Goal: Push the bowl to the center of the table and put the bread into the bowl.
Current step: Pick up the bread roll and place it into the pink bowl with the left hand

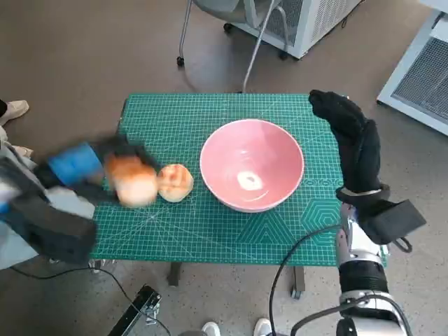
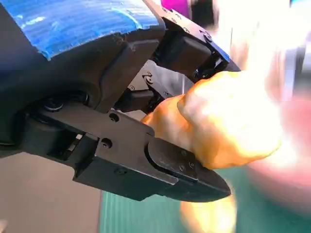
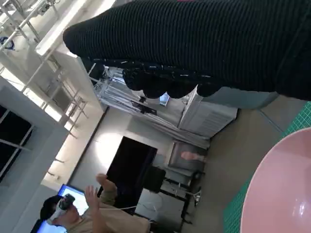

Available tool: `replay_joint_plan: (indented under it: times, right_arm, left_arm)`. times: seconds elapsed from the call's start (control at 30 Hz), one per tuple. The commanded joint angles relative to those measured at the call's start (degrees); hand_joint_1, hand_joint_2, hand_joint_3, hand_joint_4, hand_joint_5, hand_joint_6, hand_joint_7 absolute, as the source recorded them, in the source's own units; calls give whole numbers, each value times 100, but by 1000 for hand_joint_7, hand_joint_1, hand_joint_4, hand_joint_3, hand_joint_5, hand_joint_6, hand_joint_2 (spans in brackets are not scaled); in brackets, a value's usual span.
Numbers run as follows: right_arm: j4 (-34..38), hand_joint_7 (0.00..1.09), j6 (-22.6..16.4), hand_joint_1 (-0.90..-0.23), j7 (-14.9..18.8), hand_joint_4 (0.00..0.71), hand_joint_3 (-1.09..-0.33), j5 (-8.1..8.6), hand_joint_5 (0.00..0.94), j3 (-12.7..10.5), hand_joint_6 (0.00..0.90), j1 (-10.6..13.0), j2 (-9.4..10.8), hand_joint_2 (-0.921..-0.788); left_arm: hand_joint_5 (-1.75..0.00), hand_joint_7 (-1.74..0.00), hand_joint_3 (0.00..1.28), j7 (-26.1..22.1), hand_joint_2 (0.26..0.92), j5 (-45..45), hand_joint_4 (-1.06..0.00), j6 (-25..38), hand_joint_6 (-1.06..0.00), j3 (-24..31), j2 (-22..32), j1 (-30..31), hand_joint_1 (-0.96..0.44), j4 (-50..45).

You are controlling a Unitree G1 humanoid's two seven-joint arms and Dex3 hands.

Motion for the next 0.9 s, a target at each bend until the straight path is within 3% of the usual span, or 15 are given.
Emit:
replay_joint_plan:
  times: [0.03, 0.13, 0.33, 0.43, 0.6, 0.9]
  right_arm:
    - [84, 804, 78, -557, 16, 370, -772, 3, 11, -24, 31, 73, -9, -921]
    - [90, 804, 69, -561, 19, 370, -772, -1, 11, -22, 31, 66, -3, -921]
    - [113, 806, 38, -563, 46, 370, -771, 11, 11, -20, 30, 59, 15, -921]
    - [159, 806, 21, -563, 63, 370, -771, 22, 11, -27, 30, 53, 16, -921]
    - [229, 806, -18, -551, 66, 370, -772, 12, 11, -37, 31, 42, 8, -921]
    - [200, 802, -91, -541, 15, 371, -777, -53, 11, -34, 33, 124, 3, -921]
  left_arm:
    - [-1313, -980, 56, 158, 920, 88, -563, 250, -782, -23, -336, -354, 2, -420]
    - [-1290, -1006, 57, 363, 920, 349, -557, 307, -785, -159, -606, -574, 2, -580]
    - [-1177, -1015, 31, 970, 911, 787, -612, -217, -826, -653, -1298, -963, 1, -152]
    - [-1155, -1016, 28, 1337, 909, 980, -622, -568, -833, -947, -1671, -1203, 1, 495]
    - [-1205, -1144, 81, 1959, 919, 1439, -560, -857, -733, -1382, -2243, -1490, 0, 1470]
    - [-1303, -1139, 113, 2829, 920, 2363, -518, -832, -693, -2290, -3157, -1972, 0, 3128]
